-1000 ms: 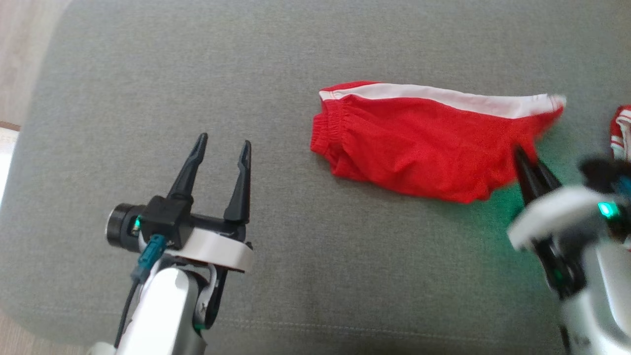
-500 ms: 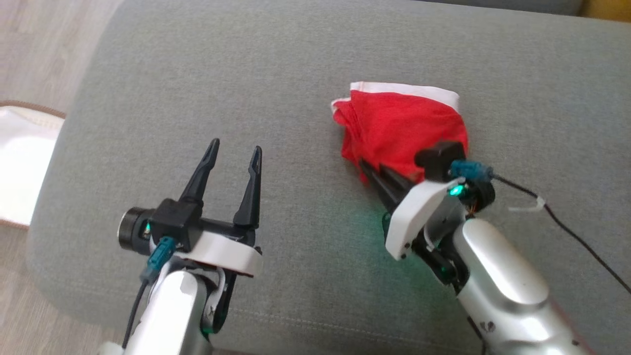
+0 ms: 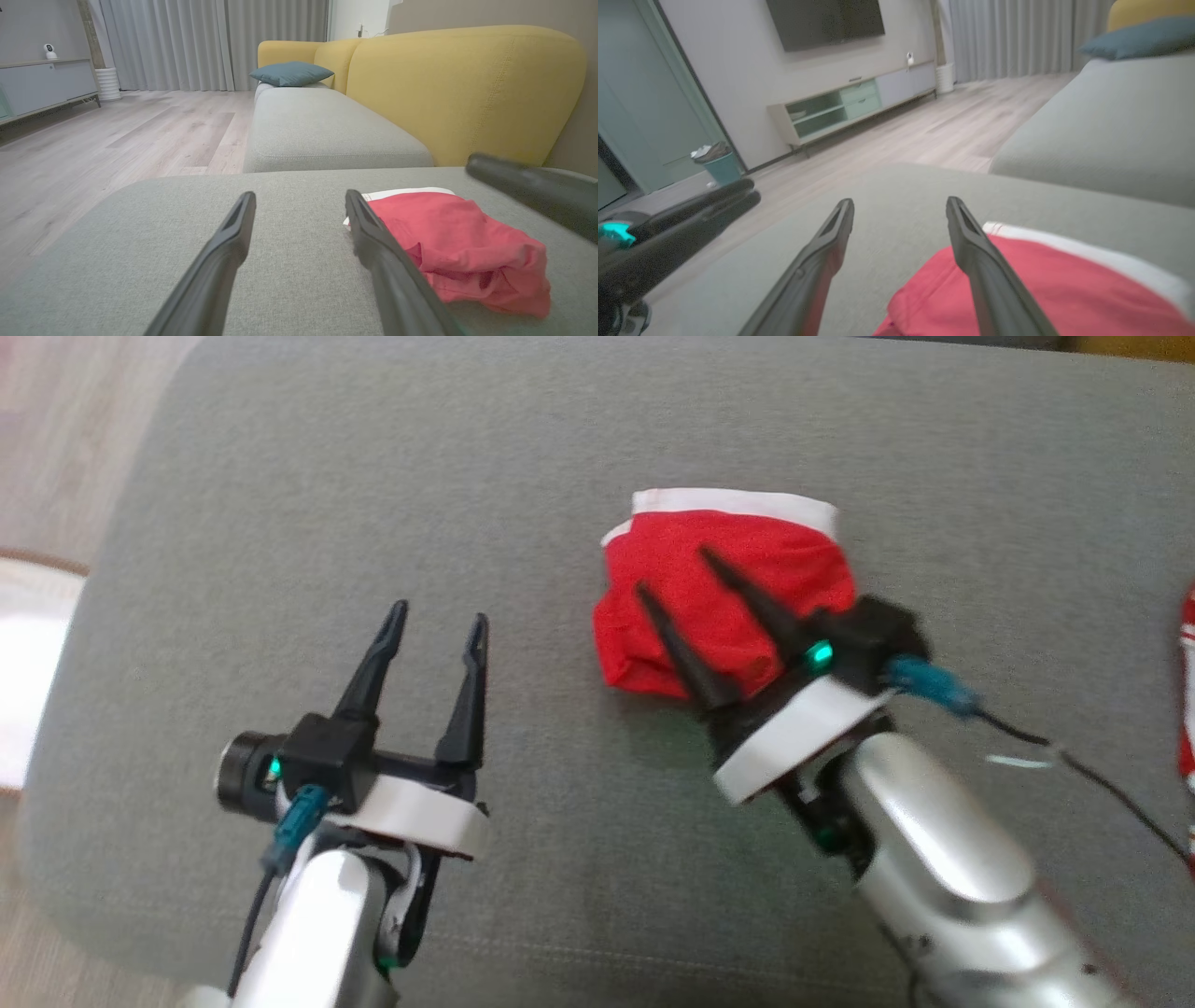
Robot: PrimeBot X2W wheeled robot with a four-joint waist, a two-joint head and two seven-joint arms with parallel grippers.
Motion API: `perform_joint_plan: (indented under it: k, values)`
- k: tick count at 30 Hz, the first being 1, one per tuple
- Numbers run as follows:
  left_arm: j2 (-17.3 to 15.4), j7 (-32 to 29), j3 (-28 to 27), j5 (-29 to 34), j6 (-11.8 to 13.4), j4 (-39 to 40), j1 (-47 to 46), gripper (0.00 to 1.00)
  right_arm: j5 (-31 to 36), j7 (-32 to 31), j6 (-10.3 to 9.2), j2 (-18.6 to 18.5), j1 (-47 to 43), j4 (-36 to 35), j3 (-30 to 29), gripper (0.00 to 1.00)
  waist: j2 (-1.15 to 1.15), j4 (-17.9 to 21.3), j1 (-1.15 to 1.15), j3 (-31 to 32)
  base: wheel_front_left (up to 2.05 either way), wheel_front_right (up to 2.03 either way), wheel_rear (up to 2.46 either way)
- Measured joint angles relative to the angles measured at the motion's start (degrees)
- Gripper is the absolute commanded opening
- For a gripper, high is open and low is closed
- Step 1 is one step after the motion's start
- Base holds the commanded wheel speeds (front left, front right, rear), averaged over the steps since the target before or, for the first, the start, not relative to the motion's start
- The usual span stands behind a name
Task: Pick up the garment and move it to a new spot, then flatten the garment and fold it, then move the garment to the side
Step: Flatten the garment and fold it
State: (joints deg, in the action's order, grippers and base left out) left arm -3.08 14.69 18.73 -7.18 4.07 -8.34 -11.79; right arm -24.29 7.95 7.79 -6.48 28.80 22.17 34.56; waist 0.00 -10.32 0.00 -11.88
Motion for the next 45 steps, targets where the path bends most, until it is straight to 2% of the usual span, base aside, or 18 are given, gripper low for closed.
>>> perform_joint_plan:
  k: [3,7,12,16,21,27,37,45]
  values:
    - [-0.48,0.0,-0.9,0.16,0.22,-0.03,0.53,1.0,1.98,2.19,0.0,-1.69,-1.06,-3.07,-4.74,1.0,0.0,1.55,0.0,0.58,0.0,0.0,0.0]
    - [-1.13,0.0,-1.14,0.55,0.71,-0.07,2.22,1.0,4.99,2.3,0.0,-3.22,-7.82,-6.95,-15.29,1.0,0.0,3.57,0.0,1.57,0.0,0.0,0.0]
    - [-2.49,0.0,-2.4,0.55,1.48,0.02,3.5,1.0,8.6,0.27,0.0,-2.88,-19.26,-12.24,-27.99,1.0,0.0,5.71,0.0,3.04,0.0,0.0,0.0]
    - [-3.37,0.0,-2.79,0.55,1.97,-0.01,4.97,1.0,10.47,-1.81,0.0,-0.89,-25.75,-16.57,-33.89,1.0,0.0,6.94,0.0,4.26,0.0,0.0,0.0]
    - [-4.22,-0.07,-2.9,0.55,2.58,0.37,7.17,1.0,11.89,-4.43,-0.01,1.48,-30.78,-21.51,-36.57,1.0,0.0,7.84,0.0,5.93,0.0,0.0,0.0]
    - [-5.21,-0.99,-2.86,0.55,2.83,0.98,10.06,1.0,11.94,-6.9,-0.01,2.67,-36.01,-25.42,-37.08,1.0,0.0,8.37,0.0,8.55,0.0,0.0,0.0]
    - [-6.17,-2.37,-2.82,0.55,3.58,2.1,14.74,1.0,12.2,-9.75,0.0,3.85,-41.03,-28.56,-36.73,1.0,0.0,8.51,0.0,12.24,0.0,0.0,0.0]
    - [-6.7,-3.01,-2.7,0.54,4.11,2.8,15.26,1.0,12.2,-10.56,0.0,3.9,-41.46,-29.27,-36.73,1.0,0.0,7.62,0.0,13.23,0.0,0.0,0.0]
